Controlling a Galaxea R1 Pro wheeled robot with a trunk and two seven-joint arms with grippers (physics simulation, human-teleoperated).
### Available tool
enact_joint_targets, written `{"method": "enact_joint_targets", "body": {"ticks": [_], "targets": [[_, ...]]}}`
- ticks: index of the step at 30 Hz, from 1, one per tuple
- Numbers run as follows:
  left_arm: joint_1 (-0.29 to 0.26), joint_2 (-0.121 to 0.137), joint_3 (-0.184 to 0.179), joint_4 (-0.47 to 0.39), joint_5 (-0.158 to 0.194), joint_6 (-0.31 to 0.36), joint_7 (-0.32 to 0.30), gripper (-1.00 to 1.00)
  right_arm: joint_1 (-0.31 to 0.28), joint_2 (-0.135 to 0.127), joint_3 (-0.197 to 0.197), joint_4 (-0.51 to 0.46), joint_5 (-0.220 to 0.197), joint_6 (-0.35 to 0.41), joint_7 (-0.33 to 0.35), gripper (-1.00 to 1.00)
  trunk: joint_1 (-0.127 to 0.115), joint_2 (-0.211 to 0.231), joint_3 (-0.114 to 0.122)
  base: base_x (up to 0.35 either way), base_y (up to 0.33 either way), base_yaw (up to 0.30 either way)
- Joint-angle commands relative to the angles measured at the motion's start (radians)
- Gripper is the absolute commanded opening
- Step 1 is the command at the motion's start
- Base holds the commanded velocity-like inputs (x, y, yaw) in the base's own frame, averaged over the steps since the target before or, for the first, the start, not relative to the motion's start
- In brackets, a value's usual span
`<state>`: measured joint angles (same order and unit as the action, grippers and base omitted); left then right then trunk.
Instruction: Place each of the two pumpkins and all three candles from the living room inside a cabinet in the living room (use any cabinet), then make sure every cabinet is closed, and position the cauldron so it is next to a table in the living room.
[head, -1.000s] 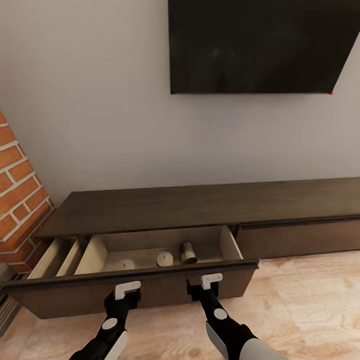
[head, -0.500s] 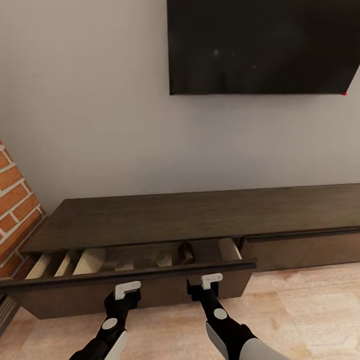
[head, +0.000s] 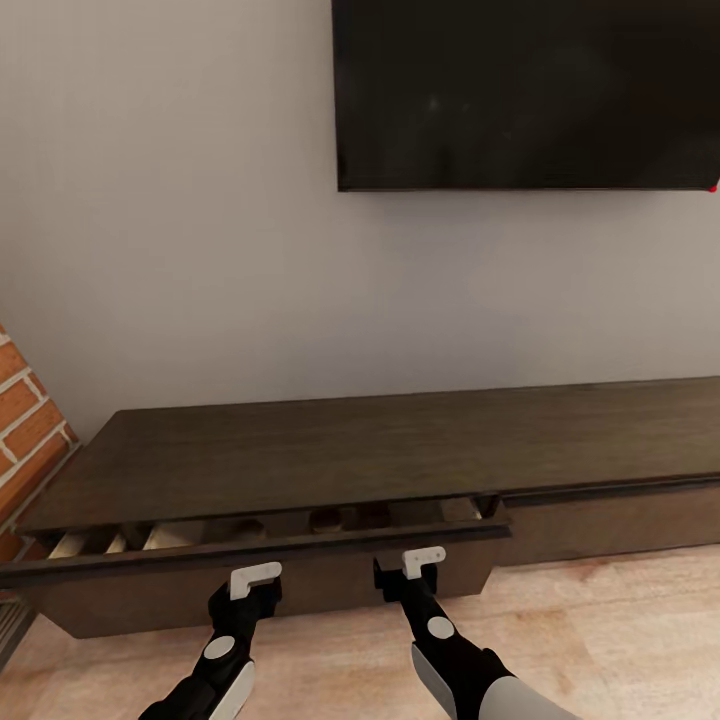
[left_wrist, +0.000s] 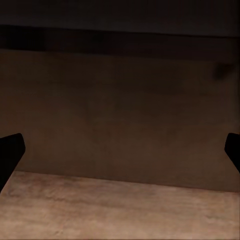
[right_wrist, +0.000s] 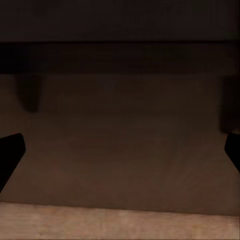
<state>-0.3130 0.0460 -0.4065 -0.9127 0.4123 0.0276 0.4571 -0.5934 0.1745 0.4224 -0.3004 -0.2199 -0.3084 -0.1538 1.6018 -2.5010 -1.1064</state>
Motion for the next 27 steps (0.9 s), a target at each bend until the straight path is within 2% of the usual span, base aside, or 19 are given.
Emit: {"method": "enact_joint_targets", "body": {"ticks": [1, 13, 27], "targets": [[0.0, 0.0, 0.0, 0.0, 0.0, 0.0, 0.0, 1.0, 0.0, 0.0, -0.001, 0.0, 0.001, 0.0, -0.001, 1.0, 0.0, 0.0, 0.0, 0.17, 0.0, 0.0], [0.0, 0.0, 0.0, 0.0, 0.0, 0.0, 0.0, 1.0, 0.0, 0.0, -0.001, 0.0, 0.001, 0.011, -0.001, 1.0, 0.0, 0.0, 0.0, 0.165, 0.0, 0.0], [0.0, 0.0, 0.0, 0.0, 0.0, -0.004, 0.0, 1.0, 0.0, 0.0, -0.001, 0.0, 0.001, 0.011, -0.001, 1.0, 0.0, 0.0, 0.0, 0.053, 0.017, 0.0]]}}
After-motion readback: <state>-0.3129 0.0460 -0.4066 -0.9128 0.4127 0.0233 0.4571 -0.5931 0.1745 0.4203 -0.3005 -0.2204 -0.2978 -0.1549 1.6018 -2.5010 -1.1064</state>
